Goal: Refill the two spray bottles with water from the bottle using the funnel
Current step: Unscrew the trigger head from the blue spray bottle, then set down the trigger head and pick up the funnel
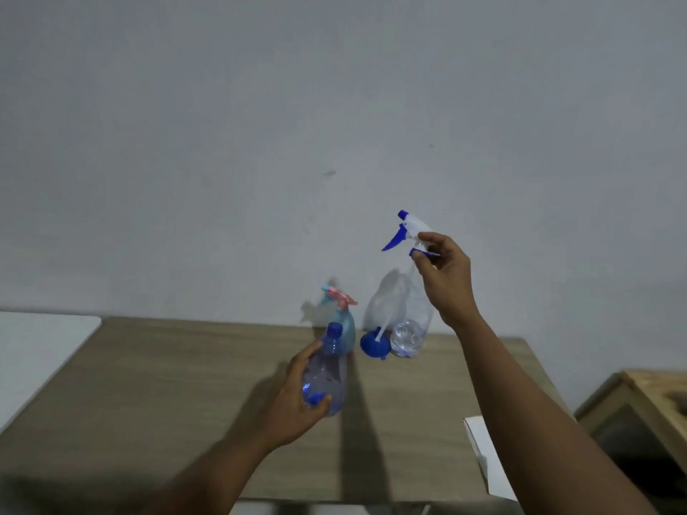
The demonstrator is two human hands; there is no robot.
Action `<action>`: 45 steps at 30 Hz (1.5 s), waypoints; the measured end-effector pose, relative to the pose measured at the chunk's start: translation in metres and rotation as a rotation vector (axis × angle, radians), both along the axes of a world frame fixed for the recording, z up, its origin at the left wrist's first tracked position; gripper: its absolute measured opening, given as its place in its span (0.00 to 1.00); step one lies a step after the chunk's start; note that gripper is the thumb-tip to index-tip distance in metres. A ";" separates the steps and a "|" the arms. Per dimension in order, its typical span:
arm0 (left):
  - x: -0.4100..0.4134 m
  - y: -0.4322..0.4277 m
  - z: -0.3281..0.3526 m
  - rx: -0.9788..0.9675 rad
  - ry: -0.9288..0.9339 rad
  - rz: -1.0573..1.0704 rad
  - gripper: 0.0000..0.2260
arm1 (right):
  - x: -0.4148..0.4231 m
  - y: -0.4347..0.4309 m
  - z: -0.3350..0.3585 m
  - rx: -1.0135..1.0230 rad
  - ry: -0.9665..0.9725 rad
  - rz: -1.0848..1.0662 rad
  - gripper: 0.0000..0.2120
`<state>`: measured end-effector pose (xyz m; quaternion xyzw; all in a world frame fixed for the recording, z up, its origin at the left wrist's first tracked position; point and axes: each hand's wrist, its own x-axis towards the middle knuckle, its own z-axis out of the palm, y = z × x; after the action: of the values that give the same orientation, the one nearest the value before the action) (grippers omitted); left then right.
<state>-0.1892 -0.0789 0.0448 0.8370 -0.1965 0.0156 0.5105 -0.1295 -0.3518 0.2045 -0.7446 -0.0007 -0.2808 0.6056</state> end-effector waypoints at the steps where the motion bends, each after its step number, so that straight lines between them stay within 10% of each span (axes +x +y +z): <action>1: -0.003 0.001 -0.012 0.022 -0.005 0.013 0.37 | -0.003 -0.008 -0.018 -0.018 0.049 -0.001 0.12; 14: -0.023 -0.026 -0.104 0.147 0.022 0.042 0.36 | -0.056 -0.030 -0.249 -0.205 0.728 0.151 0.11; 45: 0.007 -0.015 -0.169 0.118 -0.112 0.076 0.33 | 0.074 -0.019 -0.291 -0.908 0.689 0.051 0.09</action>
<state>-0.1819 -0.0943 -0.1237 0.8702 -0.1936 0.0703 0.4475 -0.0556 -0.3707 -0.0862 -0.9785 0.0582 0.0213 0.1965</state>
